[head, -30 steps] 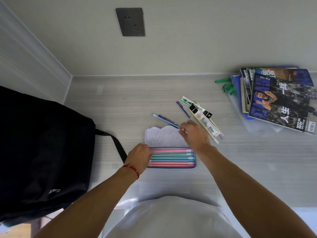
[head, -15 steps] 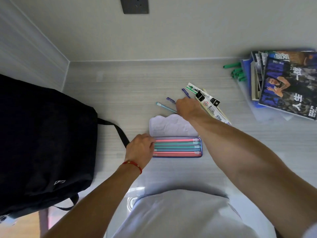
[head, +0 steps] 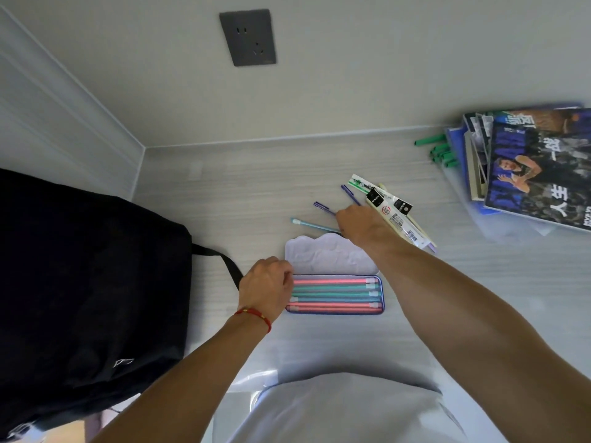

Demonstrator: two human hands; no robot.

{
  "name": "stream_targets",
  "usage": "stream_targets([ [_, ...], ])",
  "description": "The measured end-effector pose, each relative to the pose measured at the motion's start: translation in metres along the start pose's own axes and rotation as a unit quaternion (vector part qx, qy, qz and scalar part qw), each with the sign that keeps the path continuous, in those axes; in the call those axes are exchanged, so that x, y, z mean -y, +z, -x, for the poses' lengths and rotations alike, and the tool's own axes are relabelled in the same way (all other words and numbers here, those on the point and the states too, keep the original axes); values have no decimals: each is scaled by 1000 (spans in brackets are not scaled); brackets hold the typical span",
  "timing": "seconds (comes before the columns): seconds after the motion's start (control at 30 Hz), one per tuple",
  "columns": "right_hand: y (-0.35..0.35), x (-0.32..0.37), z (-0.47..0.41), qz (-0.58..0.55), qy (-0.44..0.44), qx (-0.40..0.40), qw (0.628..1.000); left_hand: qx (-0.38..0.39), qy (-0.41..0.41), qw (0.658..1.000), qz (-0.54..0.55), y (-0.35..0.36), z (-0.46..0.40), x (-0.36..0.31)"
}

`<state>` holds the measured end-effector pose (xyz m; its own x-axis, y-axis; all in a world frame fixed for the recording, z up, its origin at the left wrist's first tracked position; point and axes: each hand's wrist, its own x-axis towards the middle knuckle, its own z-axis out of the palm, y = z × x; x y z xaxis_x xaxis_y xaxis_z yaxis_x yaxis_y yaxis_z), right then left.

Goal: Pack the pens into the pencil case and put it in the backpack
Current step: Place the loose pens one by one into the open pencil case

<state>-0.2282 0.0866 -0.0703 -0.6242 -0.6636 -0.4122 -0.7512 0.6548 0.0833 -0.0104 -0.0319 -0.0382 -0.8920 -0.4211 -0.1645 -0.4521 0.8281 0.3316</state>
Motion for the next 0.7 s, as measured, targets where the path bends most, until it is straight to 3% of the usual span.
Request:
stream_targets([
  [0.1, -1, 2, 2, 47, -51, -2, 998, -12, -18, 1000, 5, -2, 1, 3],
  [0.23, -12, -4, 16, 56, -70, -124, 988, -35, -88, 993, 74, -2, 3, 8],
  [0.37, -2, -22, 56, 47, -179, -201, 962, -28, -221, 945, 240, 2, 6, 19],
  [0.7, 50, -14, 125, -15, -180, -117, 977, -8, -203, 947, 250, 20, 10, 11],
])
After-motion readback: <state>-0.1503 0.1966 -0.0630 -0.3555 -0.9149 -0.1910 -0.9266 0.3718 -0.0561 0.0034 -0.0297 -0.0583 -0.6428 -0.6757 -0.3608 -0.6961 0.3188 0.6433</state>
